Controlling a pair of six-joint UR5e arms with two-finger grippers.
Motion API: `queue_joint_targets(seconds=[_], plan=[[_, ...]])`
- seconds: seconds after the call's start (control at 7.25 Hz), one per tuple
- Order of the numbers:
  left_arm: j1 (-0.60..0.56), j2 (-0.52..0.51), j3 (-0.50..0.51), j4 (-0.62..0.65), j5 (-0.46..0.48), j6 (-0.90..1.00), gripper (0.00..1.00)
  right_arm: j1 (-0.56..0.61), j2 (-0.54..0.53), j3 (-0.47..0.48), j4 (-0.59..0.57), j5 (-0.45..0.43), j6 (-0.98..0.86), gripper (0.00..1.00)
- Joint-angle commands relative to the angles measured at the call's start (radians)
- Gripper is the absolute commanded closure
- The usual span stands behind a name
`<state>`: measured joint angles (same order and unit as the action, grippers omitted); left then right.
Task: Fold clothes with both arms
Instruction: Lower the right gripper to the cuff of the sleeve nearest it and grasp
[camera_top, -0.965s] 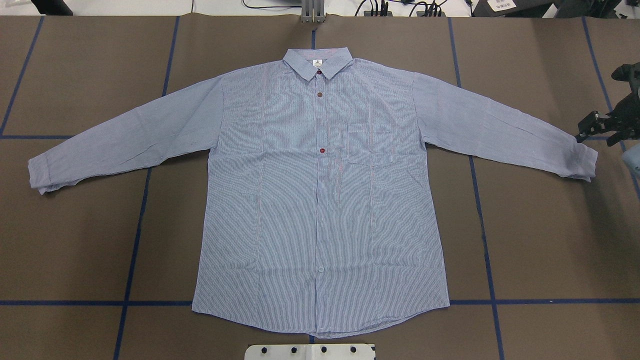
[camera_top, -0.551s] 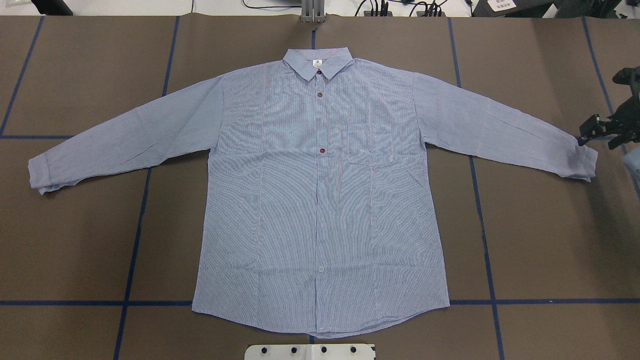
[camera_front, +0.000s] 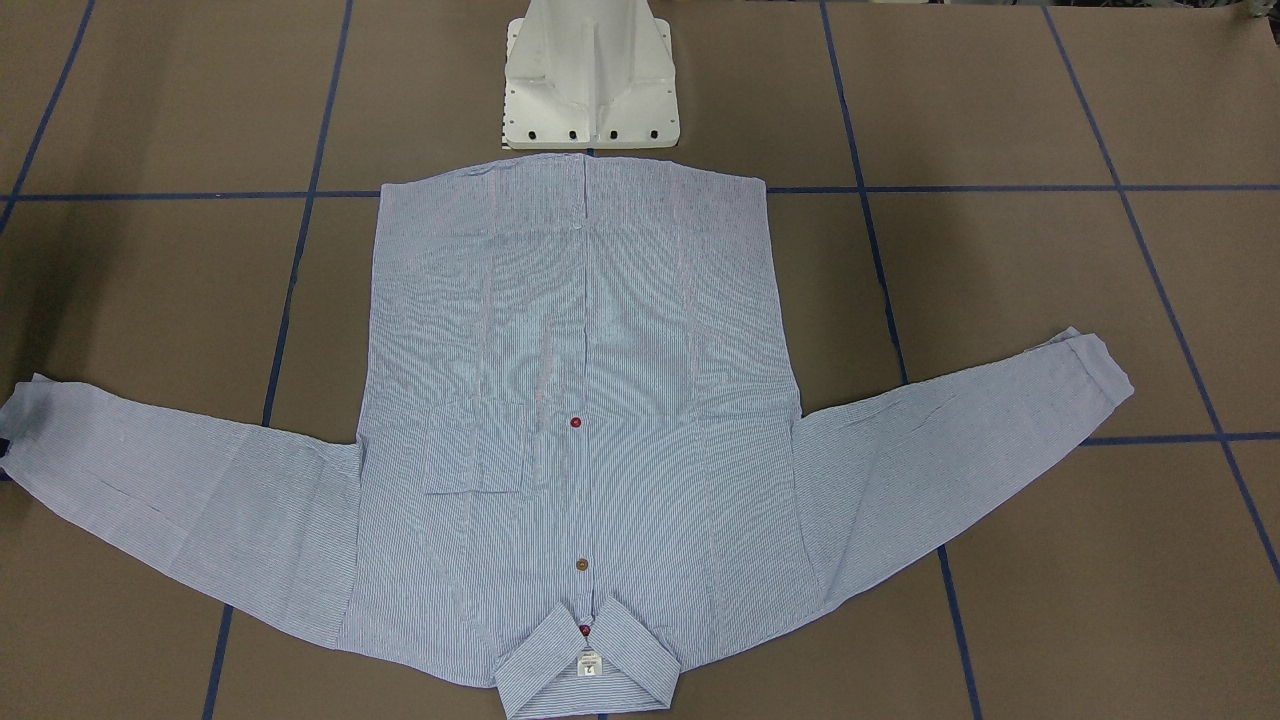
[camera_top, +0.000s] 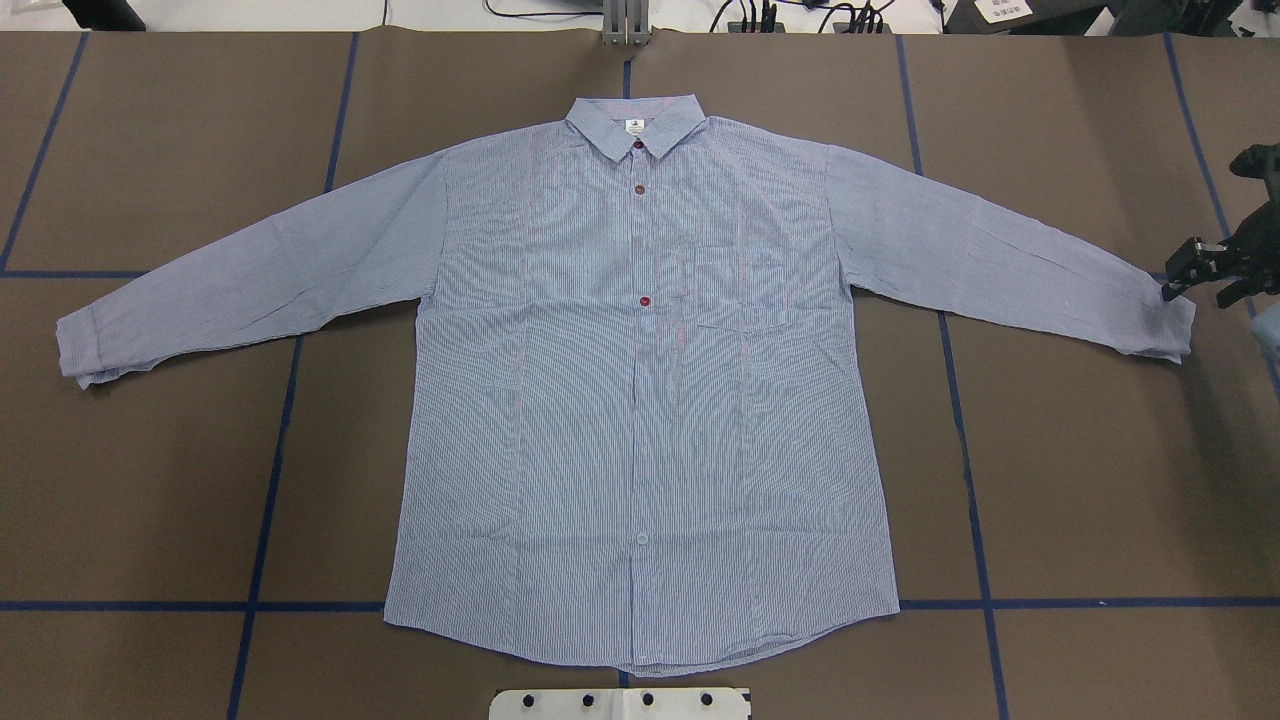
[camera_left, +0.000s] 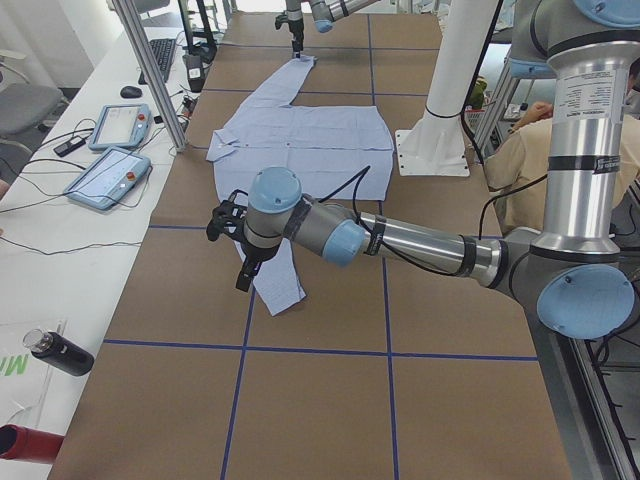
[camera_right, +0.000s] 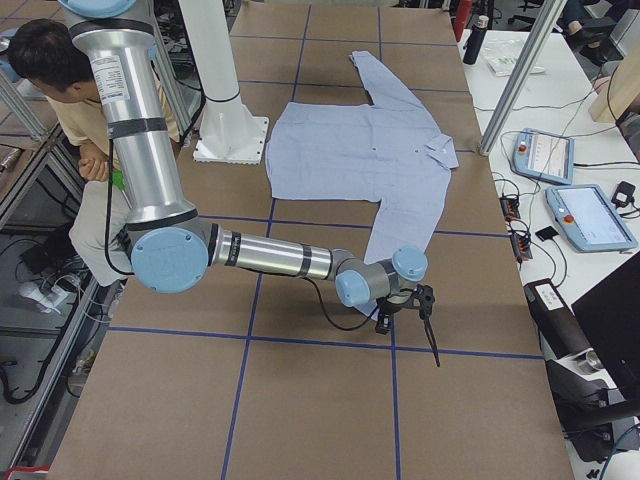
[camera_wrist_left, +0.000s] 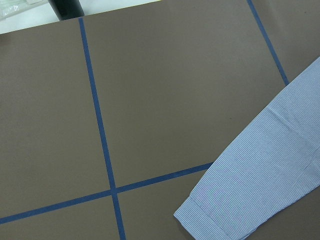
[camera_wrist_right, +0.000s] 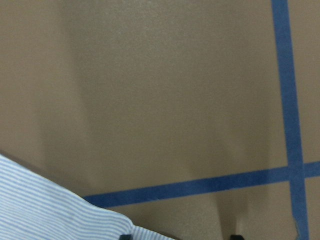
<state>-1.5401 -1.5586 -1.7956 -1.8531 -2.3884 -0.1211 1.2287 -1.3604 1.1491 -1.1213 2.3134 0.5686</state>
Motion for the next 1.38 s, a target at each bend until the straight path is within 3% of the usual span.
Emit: queue_joint_targets(seconds=[0.0, 0.83, 1.1, 1.24], plan=[[0.0, 0.002, -0.007, 0.0, 0.002, 0.0, 0.01, -0.002, 0.007, 0.0, 0.0, -0.002, -0.001, 0.43], [0.0, 0.002, -0.008, 0.0, 0.0, 0.0, 0.01, -0.012, 0.009, 0.001, 0.0, -0.003, -0.001, 0.44], [0.0, 0.002, -0.016, 0.0, 0.002, -0.002, 0.01, -0.012, 0.004, 0.0, 0.0, -0.005, -0.001, 0.63], [-0.002, 0.002, -0.016, 0.0, 0.002, -0.002, 0.01, -0.012, 0.004, 0.003, 0.0, -0.005, 0.0, 0.8]])
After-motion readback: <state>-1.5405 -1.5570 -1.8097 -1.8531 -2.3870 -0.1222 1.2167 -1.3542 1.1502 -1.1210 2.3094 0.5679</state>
